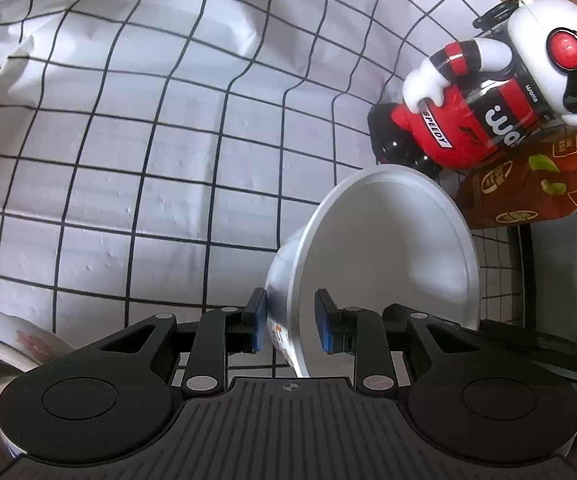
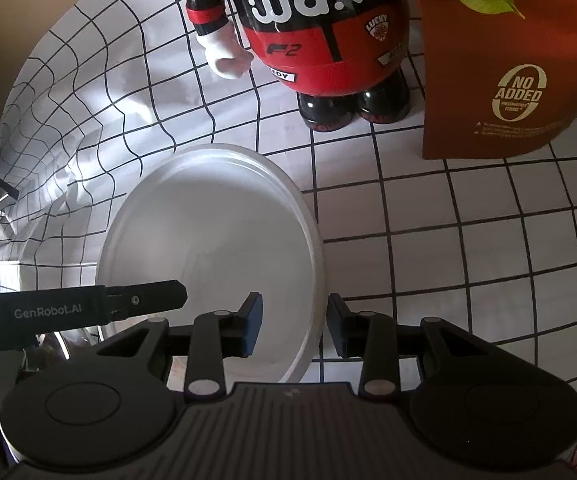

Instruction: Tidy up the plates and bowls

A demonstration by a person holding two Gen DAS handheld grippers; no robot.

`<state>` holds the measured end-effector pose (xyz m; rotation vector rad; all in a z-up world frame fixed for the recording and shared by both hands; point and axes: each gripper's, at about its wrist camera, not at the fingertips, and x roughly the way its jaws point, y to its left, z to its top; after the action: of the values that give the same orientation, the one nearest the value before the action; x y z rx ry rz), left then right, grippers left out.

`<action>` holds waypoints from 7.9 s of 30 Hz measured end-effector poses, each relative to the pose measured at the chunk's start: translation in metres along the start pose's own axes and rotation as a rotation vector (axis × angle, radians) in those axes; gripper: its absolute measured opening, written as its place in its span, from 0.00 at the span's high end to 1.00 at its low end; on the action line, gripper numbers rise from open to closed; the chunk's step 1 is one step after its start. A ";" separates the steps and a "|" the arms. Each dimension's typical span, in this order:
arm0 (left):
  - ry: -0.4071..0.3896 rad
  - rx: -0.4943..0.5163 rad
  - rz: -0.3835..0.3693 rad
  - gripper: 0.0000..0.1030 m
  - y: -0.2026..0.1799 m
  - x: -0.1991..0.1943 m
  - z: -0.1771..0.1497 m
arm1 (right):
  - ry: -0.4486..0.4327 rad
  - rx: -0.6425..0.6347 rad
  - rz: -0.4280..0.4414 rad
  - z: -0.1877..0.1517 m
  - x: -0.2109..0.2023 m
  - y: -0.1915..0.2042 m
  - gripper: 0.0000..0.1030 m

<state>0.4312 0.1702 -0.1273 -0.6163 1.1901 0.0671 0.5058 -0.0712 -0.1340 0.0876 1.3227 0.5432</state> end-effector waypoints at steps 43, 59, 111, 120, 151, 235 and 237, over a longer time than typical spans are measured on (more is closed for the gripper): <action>-0.038 0.037 -0.017 0.73 -0.010 -0.125 -0.144 | -0.068 -0.298 0.040 -0.136 -0.118 0.033 0.63; -0.082 0.034 -0.054 0.74 -0.017 -0.123 -0.126 | -0.128 -0.283 0.042 -0.126 -0.126 0.033 0.63; -0.189 -0.239 0.125 0.64 0.187 -0.137 -0.147 | 0.314 -0.499 -0.197 -0.045 0.058 0.221 0.60; -0.131 -0.300 0.057 0.57 0.201 -0.131 -0.144 | 0.379 -0.455 -0.159 -0.054 0.073 0.229 0.52; -0.196 0.192 0.030 0.55 -0.006 -0.120 -0.148 | -0.126 -0.385 -0.041 -0.111 -0.102 0.035 0.46; -0.070 0.008 -0.006 0.38 0.013 -0.063 -0.184 | 0.151 -0.143 0.282 -0.150 -0.026 -0.004 0.41; -0.069 0.023 0.013 0.38 0.009 -0.060 -0.185 | 0.148 -0.148 0.273 -0.150 -0.026 -0.003 0.41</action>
<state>0.2480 0.1050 -0.1201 -0.5810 1.1267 0.0851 0.3626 -0.1216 -0.1511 0.1084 1.4195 0.8921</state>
